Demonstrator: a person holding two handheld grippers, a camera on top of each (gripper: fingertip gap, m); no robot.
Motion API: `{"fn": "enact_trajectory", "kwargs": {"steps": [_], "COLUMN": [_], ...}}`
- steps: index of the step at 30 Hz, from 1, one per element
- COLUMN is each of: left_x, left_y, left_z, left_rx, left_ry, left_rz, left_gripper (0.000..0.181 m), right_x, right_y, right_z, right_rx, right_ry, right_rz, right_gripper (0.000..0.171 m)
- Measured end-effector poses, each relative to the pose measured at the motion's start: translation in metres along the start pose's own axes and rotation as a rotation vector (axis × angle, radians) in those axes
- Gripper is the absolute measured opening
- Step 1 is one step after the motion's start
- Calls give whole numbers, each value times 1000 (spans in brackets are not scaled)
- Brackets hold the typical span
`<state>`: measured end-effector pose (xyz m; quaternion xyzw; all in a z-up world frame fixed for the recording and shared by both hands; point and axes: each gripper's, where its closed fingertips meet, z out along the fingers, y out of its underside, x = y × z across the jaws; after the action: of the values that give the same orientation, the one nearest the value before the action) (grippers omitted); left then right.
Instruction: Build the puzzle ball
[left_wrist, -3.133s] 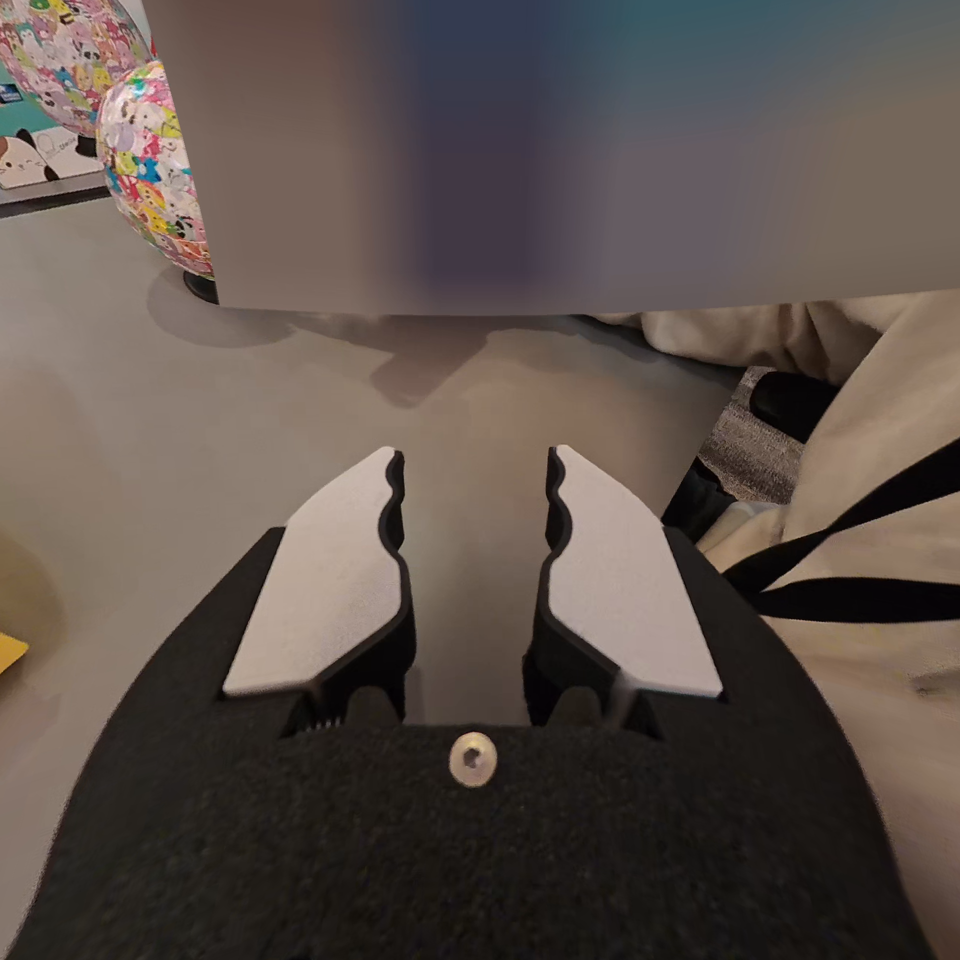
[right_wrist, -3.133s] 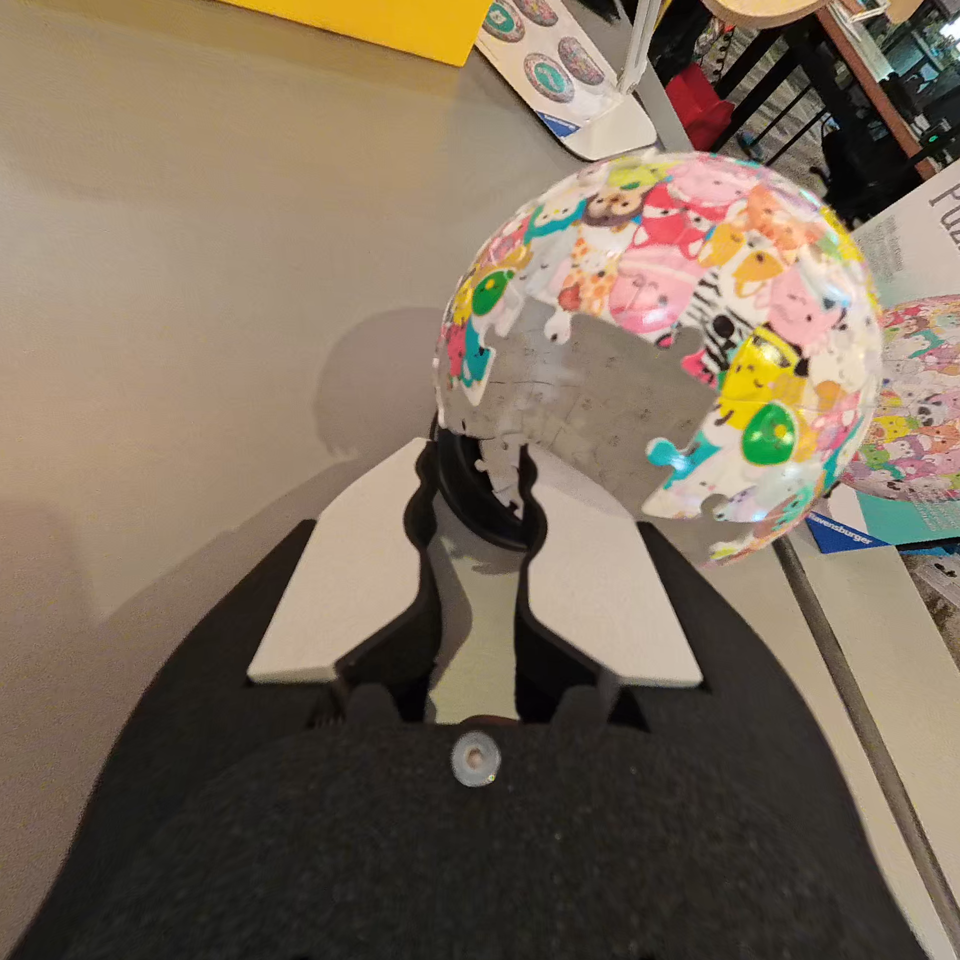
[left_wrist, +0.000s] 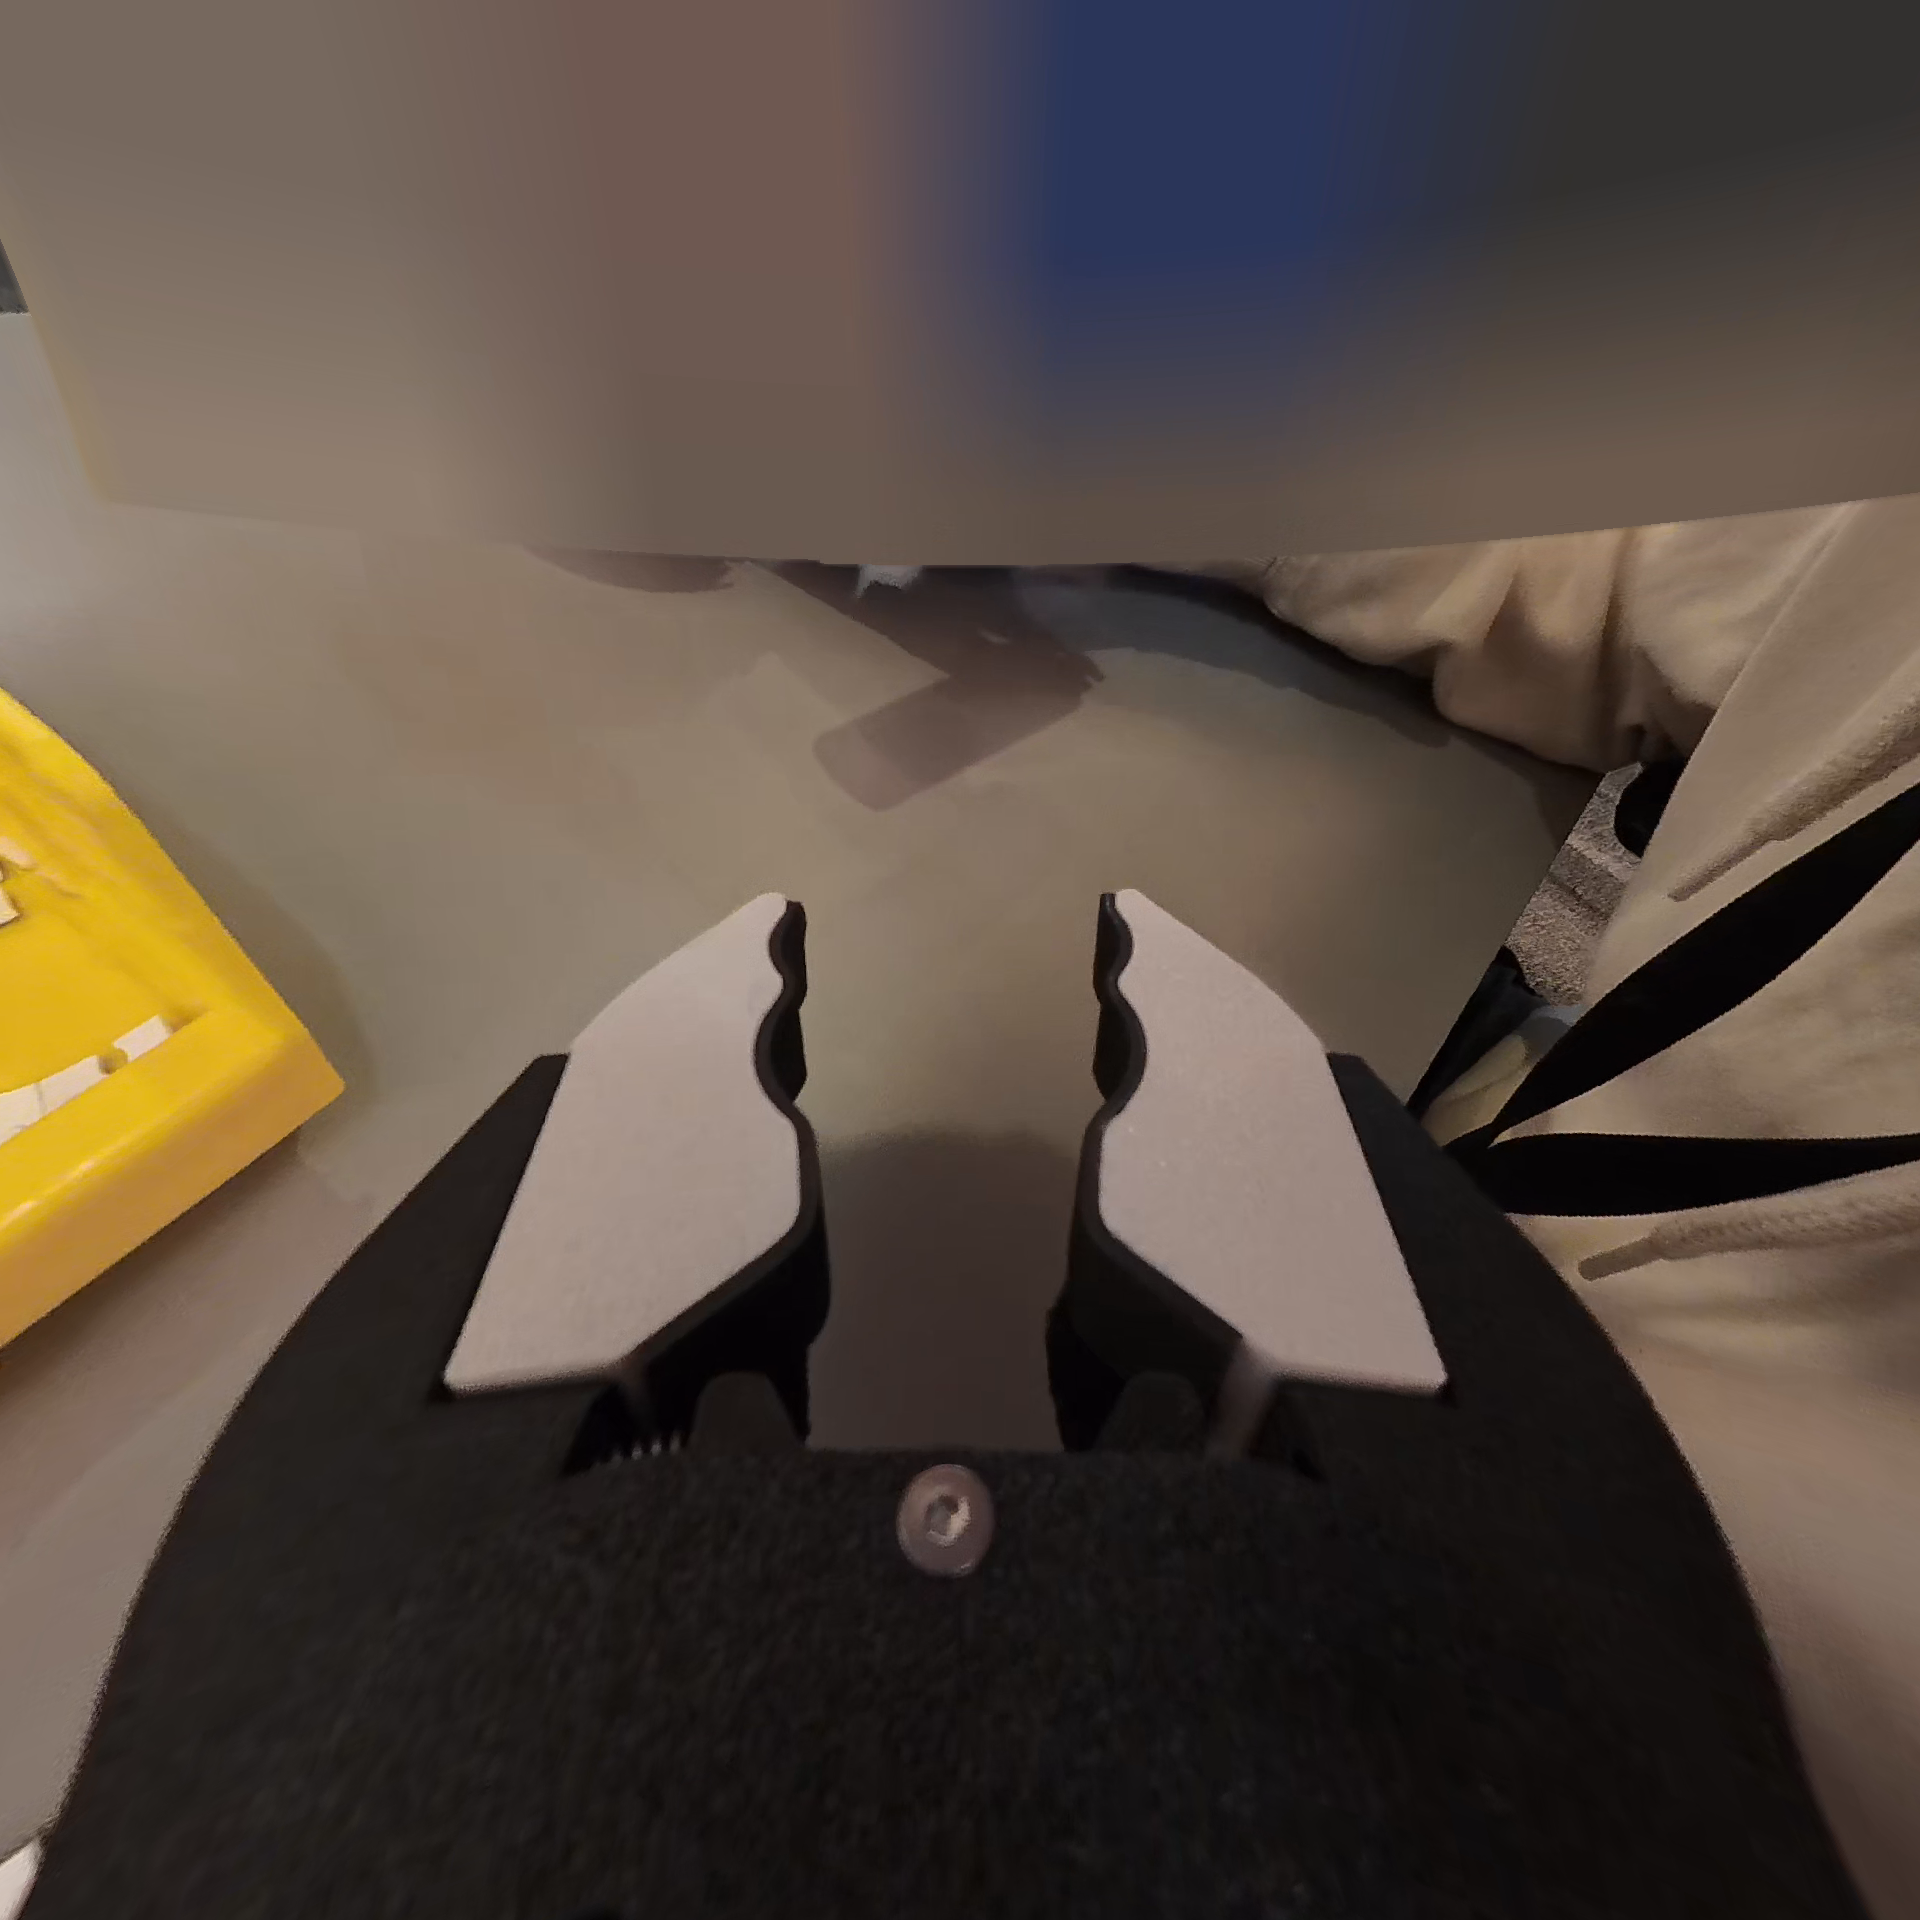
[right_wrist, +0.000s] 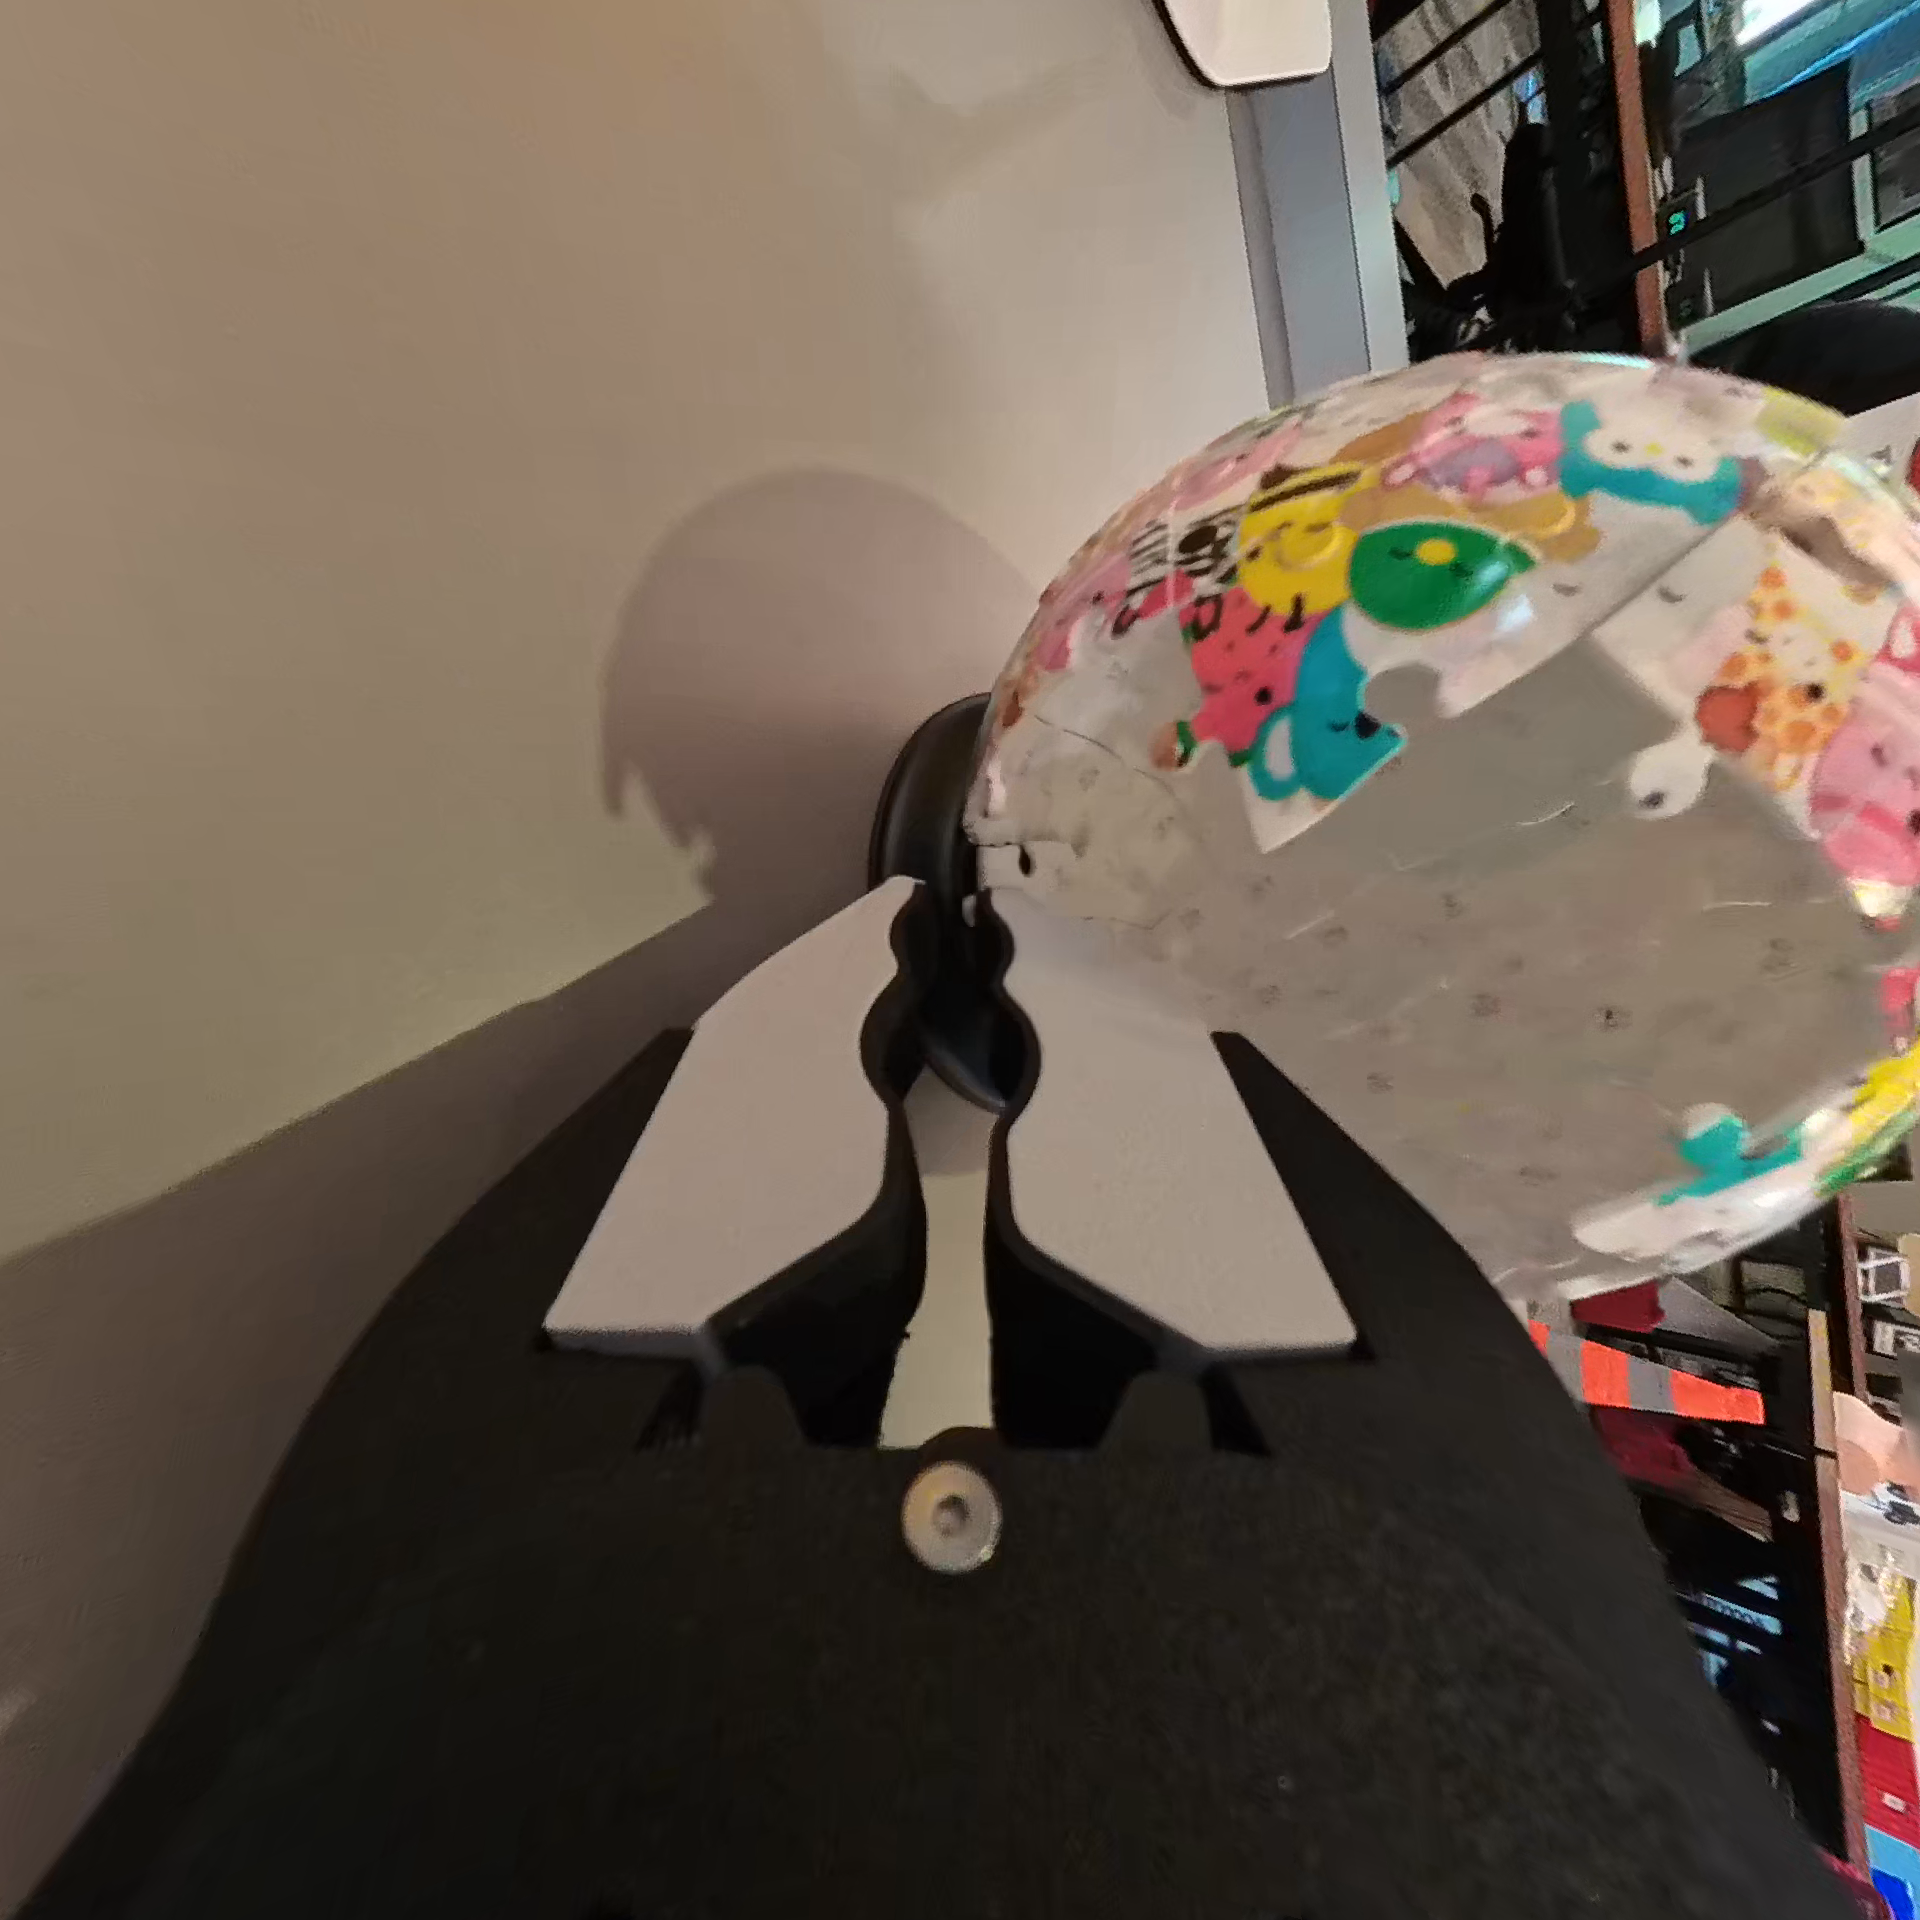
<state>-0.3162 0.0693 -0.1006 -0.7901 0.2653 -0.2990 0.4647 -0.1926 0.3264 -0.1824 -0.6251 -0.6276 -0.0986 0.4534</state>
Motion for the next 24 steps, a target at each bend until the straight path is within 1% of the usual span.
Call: {"fn": "enact_trajectory", "kwargs": {"steps": [2,10,15,18,19,21,22,24], "left_x": [0,1,2,1,1,0,0,0], "left_y": [1,0,0,1,1,1,1,2], "left_z": [0,0,0,0,-1,-1,-1,-1], "left_rx": [0,-1,-1,-2,-1,-2,-2,-2], "left_ry": [1,-5,-2,-5,-5,-5,-4,-1], "left_rz": [-3,2,3,2,2,-1,-2,-5], "left_gripper": [53,53,53,53,53,53,53,53], "right_x": [3,3,2,5,5,5,5,5], "right_y": [0,-2,-10,-8,-6,-2,-1,-1], "right_z": [-1,-6,-7,-10,-11,-11,-11,-10], "right_rx": [3,29,41,41,33,19,18,17], "right_ry": [18,15,-2,29,27,13,4,-11], "right_rz": [-6,9,71,29,14,27,39,52], "right_gripper": [0,0,0,0,1,24,30,33]}}
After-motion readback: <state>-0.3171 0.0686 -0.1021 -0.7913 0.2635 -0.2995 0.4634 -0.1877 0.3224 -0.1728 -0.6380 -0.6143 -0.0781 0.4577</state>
